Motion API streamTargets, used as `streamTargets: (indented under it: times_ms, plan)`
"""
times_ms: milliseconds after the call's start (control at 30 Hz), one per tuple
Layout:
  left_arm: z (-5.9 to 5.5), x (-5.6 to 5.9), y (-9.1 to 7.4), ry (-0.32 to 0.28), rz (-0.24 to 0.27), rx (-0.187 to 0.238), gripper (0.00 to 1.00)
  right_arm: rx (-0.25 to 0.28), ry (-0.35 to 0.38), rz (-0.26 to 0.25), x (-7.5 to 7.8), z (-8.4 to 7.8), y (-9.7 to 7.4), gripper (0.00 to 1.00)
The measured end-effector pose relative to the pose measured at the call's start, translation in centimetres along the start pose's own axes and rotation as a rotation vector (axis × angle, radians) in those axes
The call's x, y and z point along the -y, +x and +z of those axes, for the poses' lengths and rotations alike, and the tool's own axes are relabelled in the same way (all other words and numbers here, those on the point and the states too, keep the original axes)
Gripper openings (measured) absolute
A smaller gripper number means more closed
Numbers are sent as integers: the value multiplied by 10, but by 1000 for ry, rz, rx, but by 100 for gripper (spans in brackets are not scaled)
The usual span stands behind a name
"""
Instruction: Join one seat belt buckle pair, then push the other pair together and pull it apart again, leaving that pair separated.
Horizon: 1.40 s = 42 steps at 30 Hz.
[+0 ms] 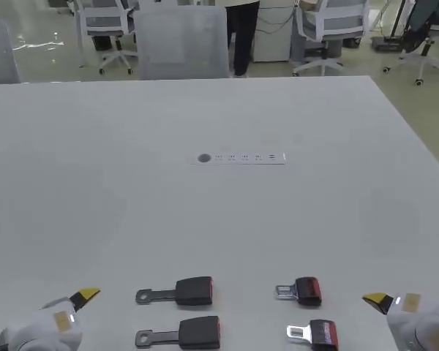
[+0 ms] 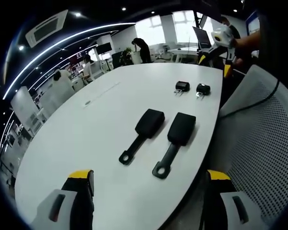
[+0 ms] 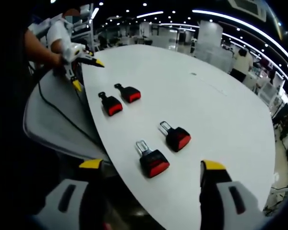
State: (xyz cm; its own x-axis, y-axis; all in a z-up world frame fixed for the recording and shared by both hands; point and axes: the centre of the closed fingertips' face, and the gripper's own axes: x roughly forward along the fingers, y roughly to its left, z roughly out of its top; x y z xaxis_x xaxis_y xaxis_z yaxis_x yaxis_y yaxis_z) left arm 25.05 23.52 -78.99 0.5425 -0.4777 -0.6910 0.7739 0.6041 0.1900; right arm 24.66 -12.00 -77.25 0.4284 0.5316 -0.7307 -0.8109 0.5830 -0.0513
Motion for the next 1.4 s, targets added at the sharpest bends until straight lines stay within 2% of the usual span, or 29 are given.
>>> streamTargets:
  times_ms: [367,500,900,1400]
  plan:
    - [1,3,-1,14,-7,3,97,19,31,-20,0,1,-2,84]
    - [1,4,0,19,-10,0,96,12,28,-23,0,-1,-3,84]
    - [8,0,-4,40,18,27,97,-25,-21,-25,6,-7,-2,87]
    - [6,-1,-4,56,18,28,97,-33,-61,7,-2,-2,10,89]
